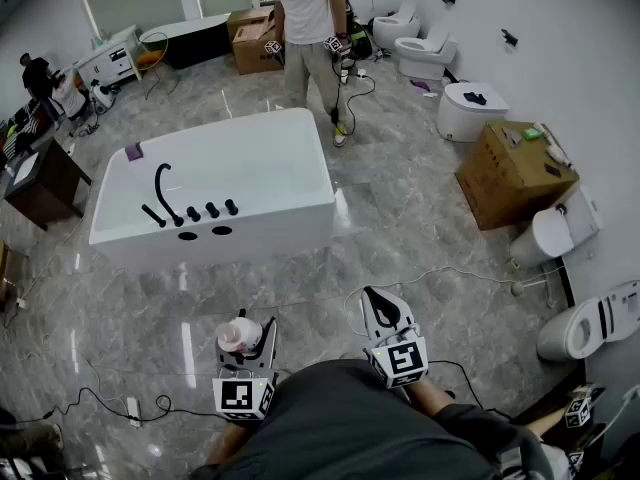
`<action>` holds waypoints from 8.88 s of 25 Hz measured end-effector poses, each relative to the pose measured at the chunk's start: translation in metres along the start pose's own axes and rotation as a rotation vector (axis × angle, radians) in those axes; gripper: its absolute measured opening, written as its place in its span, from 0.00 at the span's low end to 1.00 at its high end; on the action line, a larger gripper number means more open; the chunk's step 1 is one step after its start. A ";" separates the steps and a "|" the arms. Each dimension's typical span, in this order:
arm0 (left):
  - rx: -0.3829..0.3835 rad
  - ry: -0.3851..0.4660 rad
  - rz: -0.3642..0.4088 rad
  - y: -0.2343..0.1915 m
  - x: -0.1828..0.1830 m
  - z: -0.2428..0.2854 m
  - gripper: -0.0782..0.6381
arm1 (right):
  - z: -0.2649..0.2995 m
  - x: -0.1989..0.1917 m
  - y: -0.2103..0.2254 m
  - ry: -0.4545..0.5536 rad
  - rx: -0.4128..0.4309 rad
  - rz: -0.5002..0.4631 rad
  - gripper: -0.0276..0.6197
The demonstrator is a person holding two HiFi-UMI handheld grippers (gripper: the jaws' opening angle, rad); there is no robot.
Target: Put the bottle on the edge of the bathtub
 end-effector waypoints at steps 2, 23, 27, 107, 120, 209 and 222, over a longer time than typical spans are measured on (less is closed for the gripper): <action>-0.001 -0.003 0.002 0.000 -0.002 0.001 0.44 | 0.000 -0.002 0.001 0.001 -0.002 0.002 0.04; 0.011 -0.042 0.029 0.025 0.000 0.061 0.44 | 0.002 -0.033 0.057 -0.025 0.025 0.021 0.04; 0.043 -0.046 0.019 0.032 0.005 0.082 0.44 | 0.009 -0.039 0.084 -0.039 0.034 0.017 0.05; -0.030 -0.068 0.084 -0.238 -0.237 0.708 0.44 | 0.676 -0.130 0.218 -0.123 0.204 -0.126 0.05; -0.017 -0.052 0.098 -0.235 -0.270 0.716 0.45 | 0.698 -0.159 0.212 -0.167 0.221 -0.115 0.04; -0.082 -0.075 0.133 -0.249 0.075 0.459 0.11 | 0.473 0.112 0.152 -0.079 0.208 -0.045 0.04; -0.094 -0.096 0.153 -0.247 0.069 0.458 0.11 | 0.473 0.108 0.148 -0.083 0.204 -0.054 0.04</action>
Point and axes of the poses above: the fingertips, and each gripper's own axes: z forward along the fingers, y to its right, x out of its top, the point moved 7 cm from there along -z, backward along the fingers, and after that the axes turned 12 degrees about -y, right-handed, at the moved point
